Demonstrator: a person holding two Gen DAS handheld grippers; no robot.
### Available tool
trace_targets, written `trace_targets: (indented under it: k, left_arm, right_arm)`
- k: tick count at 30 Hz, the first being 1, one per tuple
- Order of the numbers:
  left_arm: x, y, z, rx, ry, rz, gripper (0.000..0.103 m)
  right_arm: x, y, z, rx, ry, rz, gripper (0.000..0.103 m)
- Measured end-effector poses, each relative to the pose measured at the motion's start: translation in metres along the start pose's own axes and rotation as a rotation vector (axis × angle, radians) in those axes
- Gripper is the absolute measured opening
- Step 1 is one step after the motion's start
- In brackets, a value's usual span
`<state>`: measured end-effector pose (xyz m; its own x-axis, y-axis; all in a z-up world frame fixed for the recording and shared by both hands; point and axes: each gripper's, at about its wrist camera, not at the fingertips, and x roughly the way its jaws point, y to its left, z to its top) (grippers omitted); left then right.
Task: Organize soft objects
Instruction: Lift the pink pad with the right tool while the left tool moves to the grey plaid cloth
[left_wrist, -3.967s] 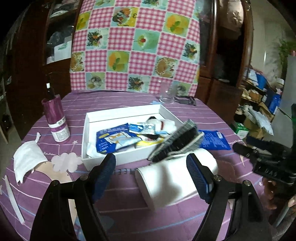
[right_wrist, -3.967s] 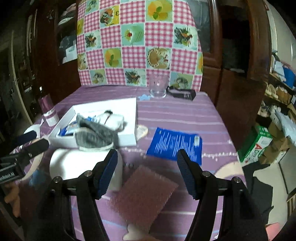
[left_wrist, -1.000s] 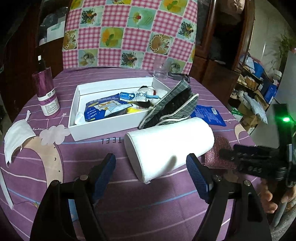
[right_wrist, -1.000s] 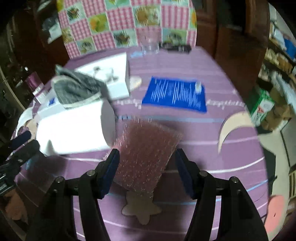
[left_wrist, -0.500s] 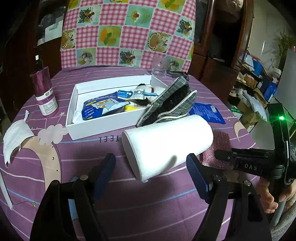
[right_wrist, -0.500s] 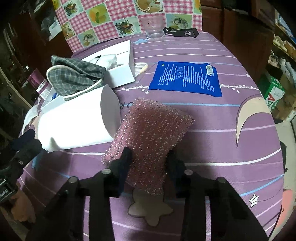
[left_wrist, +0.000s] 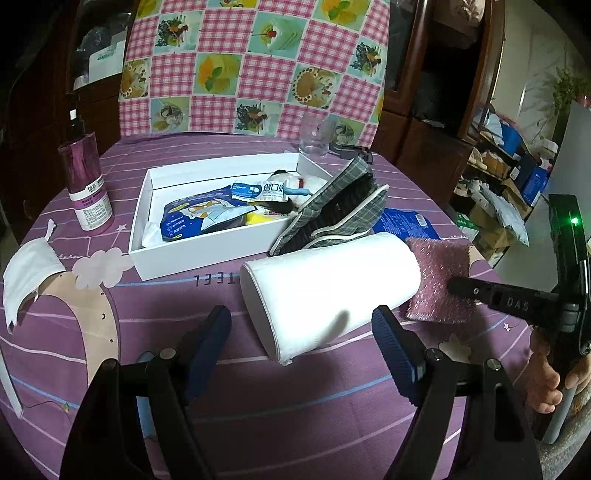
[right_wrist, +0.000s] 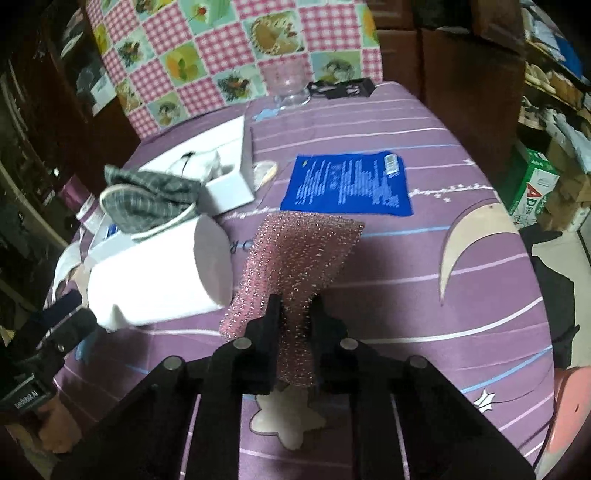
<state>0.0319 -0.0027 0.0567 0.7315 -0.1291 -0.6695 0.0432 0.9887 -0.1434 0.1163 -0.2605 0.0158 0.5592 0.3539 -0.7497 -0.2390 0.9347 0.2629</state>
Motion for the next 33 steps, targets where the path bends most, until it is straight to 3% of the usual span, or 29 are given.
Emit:
trace_targets:
  k: [10, 33]
  left_arm:
    - [0.000, 0.000, 0.000, 0.000, -0.001, -0.002, 0.079]
    - [-0.020, -0.018, 0.010, 0.040, -0.055, 0.028, 0.079]
  right_arm:
    - [-0.015, -0.005, 0.004, 0.030, -0.076, 0.041, 0.016]
    - [-0.026, -0.015, 0.008, 0.083, -0.105, 0.107, 0.016]
